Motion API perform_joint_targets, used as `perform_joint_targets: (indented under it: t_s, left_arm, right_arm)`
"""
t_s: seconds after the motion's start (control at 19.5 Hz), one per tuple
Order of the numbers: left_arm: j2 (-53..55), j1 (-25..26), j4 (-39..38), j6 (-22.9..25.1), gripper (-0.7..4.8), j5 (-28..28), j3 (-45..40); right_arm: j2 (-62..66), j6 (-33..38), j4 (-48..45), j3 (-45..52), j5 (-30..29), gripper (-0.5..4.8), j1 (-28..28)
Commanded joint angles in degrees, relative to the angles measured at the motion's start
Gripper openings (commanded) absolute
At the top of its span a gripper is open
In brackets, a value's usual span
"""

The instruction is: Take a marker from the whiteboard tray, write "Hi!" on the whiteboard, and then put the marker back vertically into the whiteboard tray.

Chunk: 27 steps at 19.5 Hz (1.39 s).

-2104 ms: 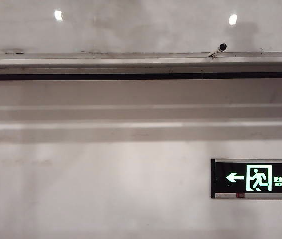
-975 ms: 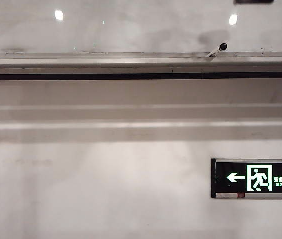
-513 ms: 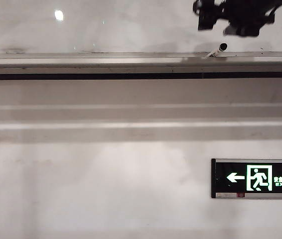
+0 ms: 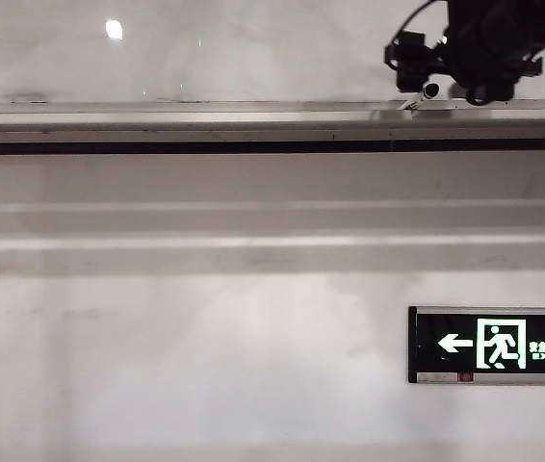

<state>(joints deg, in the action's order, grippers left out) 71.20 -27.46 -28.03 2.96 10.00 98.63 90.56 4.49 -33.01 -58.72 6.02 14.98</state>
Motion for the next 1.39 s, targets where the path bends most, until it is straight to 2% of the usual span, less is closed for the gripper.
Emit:
perform_joint_targets:
  t_s: [0.05, 0.36, 0.46, 0.51, 0.56, 0.62, 0.72, 1.08, 1.39]
  left_arm:
    - [-0.13, 0.02, 0.83, 0.02, -0.06, 0.33, 0.17]
    - [-0.13, 0.02, 1.57, 0.02, -0.06, 0.33, 0.17]
    - [-0.11, 0.02, 1.57, 0.02, -0.06, 0.33, 0.17]
    - [-0.13, 0.02, 1.57, 0.02, -0.06, 0.33, 0.17]
    - [-0.13, 0.02, 1.57, 0.02, -0.06, 0.33, 0.17]
    - [-0.13, 0.02, 1.60, 0.02, -0.06, 0.33, 0.17]
    - [-0.11, 0.02, 1.60, 0.02, -0.06, 0.31, 0.17]
    - [-0.13, 0.02, 1.60, 0.02, -0.06, 0.33, 0.17]
    - [-0.13, 0.02, 1.60, 0.02, -0.06, 0.33, 0.17]
  right_arm:
    - [0.24, -0.09, -1.51, -0.20, -3.43, 3.36, -0.92]
    - [2.08, -0.11, -1.22, -0.20, -3.61, 3.30, -0.92]
    - [2.71, -0.11, -1.31, -0.20, -3.63, 2.83, -0.92]
    - [2.73, -0.09, -1.07, -0.20, -3.61, 2.41, -0.90]
    - [2.75, -0.09, -1.05, -0.20, -3.61, 1.74, -0.90]
    - [2.75, -0.09, -1.07, -0.20, -3.58, 1.50, -0.90]
    - [2.71, -0.09, -1.09, -0.20, -3.56, 0.11, -0.90]
    - [0.00, -0.11, 1.62, -0.26, -3.76, 0.08, -0.79]
    - [-7.74, -0.13, 11.80, -0.28, -5.16, 0.08, -0.74]
